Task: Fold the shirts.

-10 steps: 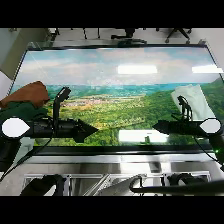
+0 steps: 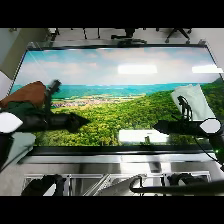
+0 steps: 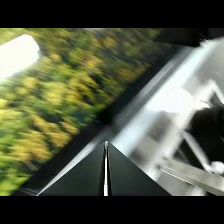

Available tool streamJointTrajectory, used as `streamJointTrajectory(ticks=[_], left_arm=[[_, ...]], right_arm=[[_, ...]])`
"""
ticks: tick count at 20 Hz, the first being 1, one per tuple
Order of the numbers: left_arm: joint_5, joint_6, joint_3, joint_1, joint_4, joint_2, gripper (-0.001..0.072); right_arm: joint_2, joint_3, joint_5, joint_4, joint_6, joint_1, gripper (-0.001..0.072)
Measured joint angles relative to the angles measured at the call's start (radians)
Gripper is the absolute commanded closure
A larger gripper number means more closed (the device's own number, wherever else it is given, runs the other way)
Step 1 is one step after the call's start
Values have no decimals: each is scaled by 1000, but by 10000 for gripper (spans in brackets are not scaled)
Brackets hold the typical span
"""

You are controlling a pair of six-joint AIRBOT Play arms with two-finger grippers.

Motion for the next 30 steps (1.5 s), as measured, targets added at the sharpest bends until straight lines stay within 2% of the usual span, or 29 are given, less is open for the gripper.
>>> streamJointTrajectory(ticks=[1, 5, 8, 11, 14, 19, 20, 21, 22, 23, 27, 30], left_arm=[[0, -6, 39, 48, 45, -21, 7], [54, -2, 231, 244, 272, -178, 6], [139, 26, 382, 346, 480, -361, 7], [236, 39, 509, 404, 669, -579, 6], [275, 43, 603, 437, 824, -788, 6], [292, 43, 705, 473, 953, -1050, 8], [290, 43, 728, 477, 962, -1093, 29], [284, 42, 755, 480, 969, -1128, 290], [275, 38, 781, 480, 973, -1159, 667], [262, 29, 811, 478, 983, -1186, 689], [111, -14, 976, 447, 995, -1223, 691], [77, -65, 1071, 398, 892, -1117, 691]], right_arm=[[0, 0, 0, 0, 0, 0, 689], [0, 0, 0, 0, 0, 0, 689], [0, 0, 0, 0, 0, 0, 689], [0, 0, -6, 0, 0, 0, 689], [0, 0, -30, -2, 0, 0, 689], [0, 0, -42, 4, 0, 0, 689], [0, 0, -43, 5, 0, 0, 689], [0, 0, -43, 10, 0, 0, 689], [0, 0, -43, 14, 0, 0, 689], [0, 0, -44, 19, 0, 0, 689], [0, 0, -44, 23, 0, 0, 689], [0, 0, -44, 23, -1, 0, 689]])
